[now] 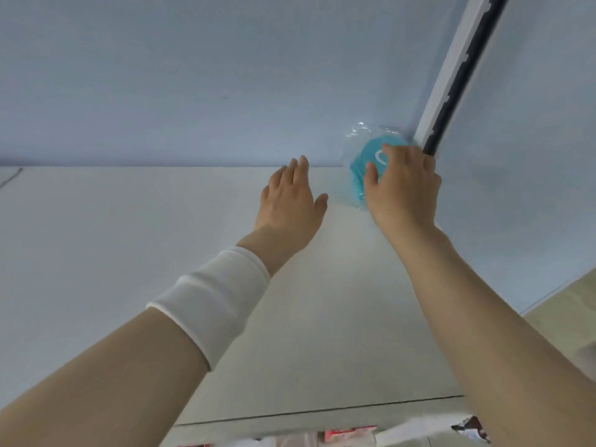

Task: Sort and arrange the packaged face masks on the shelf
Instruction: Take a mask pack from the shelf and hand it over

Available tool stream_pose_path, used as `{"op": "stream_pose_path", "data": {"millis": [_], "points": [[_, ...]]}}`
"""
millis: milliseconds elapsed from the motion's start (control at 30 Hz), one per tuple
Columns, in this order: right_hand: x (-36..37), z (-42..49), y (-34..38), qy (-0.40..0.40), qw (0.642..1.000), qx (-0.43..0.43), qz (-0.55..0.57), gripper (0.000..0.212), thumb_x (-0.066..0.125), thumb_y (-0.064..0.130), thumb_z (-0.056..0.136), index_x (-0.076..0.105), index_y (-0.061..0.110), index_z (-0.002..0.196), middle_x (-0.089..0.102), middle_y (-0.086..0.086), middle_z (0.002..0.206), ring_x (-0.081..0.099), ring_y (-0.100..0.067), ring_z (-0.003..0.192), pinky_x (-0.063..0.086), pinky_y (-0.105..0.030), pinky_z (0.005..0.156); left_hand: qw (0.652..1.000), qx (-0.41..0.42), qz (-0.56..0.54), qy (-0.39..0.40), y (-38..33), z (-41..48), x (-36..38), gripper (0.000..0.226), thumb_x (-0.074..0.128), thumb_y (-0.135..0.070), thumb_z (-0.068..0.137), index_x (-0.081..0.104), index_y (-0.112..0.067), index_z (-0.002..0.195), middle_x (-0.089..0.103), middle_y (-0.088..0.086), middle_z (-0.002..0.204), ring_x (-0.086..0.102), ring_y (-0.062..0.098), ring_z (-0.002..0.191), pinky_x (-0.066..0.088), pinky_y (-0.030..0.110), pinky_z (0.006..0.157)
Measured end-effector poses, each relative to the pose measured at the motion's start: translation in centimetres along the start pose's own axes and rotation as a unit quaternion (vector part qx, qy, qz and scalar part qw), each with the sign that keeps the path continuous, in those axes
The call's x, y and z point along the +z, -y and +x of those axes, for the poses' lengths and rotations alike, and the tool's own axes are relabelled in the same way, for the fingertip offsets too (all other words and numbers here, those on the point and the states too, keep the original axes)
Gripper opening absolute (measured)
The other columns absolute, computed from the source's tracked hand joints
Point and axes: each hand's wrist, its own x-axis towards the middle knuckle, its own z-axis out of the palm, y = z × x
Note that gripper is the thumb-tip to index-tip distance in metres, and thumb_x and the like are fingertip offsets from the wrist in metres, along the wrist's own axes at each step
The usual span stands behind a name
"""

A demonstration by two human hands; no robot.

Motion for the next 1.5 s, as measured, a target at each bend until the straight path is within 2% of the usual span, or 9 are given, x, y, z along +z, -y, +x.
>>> {"op": "stream_pose_path", "data": {"millis": [133,300,667,867,1100,1333,1500], "points": [[0.6,-5.1,2.1,0.077,0.992,-0.104,0.006,0.048,0.041,0.03,0.097,0.038,0.008,0.139,0.038,-0.015,0.143,0.028,-0.033,0.135,0.023,-0.045,0.109,0.995,-0.019,0.099,-0.007,2.8,-6.1,-2.5,0.065,0.034,-0.035,0.1,0.001,-0.01,0.15,0.002,0.006,0.159,-0.001,0.021,0.146,0.003,0.034,0.118],[-0.1,-11.9,6.0,0.151,0.972,-0.178,0.026,0.051,0.036,0.031,0.099,0.028,0.012,0.145,0.025,-0.009,0.153,0.01,-0.028,0.144,0.009,-0.045,0.116,0.987,-0.084,0.136,-0.034,6.0,-13.9,-5.8,0.065,0.035,-0.035,0.1,0.002,-0.01,0.15,0.003,0.006,0.159,-0.001,0.021,0.146,0.001,0.035,0.118],[-1.9,-27.4,19.9,0.197,0.905,-0.368,0.085,0.049,0.033,0.03,0.1,0.027,0.013,0.145,0.023,-0.009,0.154,0.008,-0.029,0.145,0.007,-0.045,0.116,0.956,-0.227,0.146,-0.117,16.2,-32.8,-13.4,0.061,0.037,-0.032,0.1,0.011,-0.01,0.15,0.005,0.009,0.159,-0.001,0.024,0.147,0.002,0.036,0.117],[-0.9,-39.4,30.2,0.206,0.846,-0.473,0.135,0.048,0.031,0.03,0.1,0.031,0.01,0.144,0.025,-0.009,0.153,0.008,-0.028,0.145,0.003,-0.045,0.116,0.922,-0.321,0.153,-0.151,25.1,-45.8,-17.6,0.061,0.039,-0.033,0.099,0.013,-0.01,0.15,0.006,0.009,0.159,-0.001,0.024,0.147,0.0,0.037,0.117],[2.4,-53.5,38.4,0.285,0.763,-0.568,0.12,0.05,0.036,0.027,0.098,0.03,0.01,0.144,0.025,-0.01,0.153,0.009,-0.028,0.145,0.003,-0.046,0.118,0.88,-0.438,0.12,-0.138,34.1,-59.6,-17.6,0.062,0.04,-0.027,0.098,0.012,-0.009,0.15,0.005,0.01,0.159,-0.002,0.024,0.147,-0.003,0.035,0.117],[6.5,-60.0,42.6,0.355,0.706,-0.607,0.091,0.051,0.041,0.023,0.096,0.031,0.007,0.143,0.026,-0.012,0.152,0.01,-0.029,0.144,0.004,-0.046,0.117,0.863,-0.489,0.078,-0.098,40.4,-63.8,-16.6,0.063,0.04,-0.03,0.099,0.01,-0.007,0.15,0.005,0.011,0.159,-0.002,0.025,0.147,-0.003,0.037,0.118],[9.6,-60.1,48.4,0.35,0.692,-0.623,0.101,0.052,0.038,0.026,0.097,0.028,0.009,0.145,0.021,-0.011,0.155,0.005,-0.028,0.145,0.0,-0.044,0.117,0.856,-0.502,0.08,-0.094,46.2,-62.8,-18.9,0.062,0.038,-0.029,0.1,0.009,-0.006,0.15,0.003,0.01,0.159,-0.004,0.023,0.147,-0.004,0.037,0.118]]}}
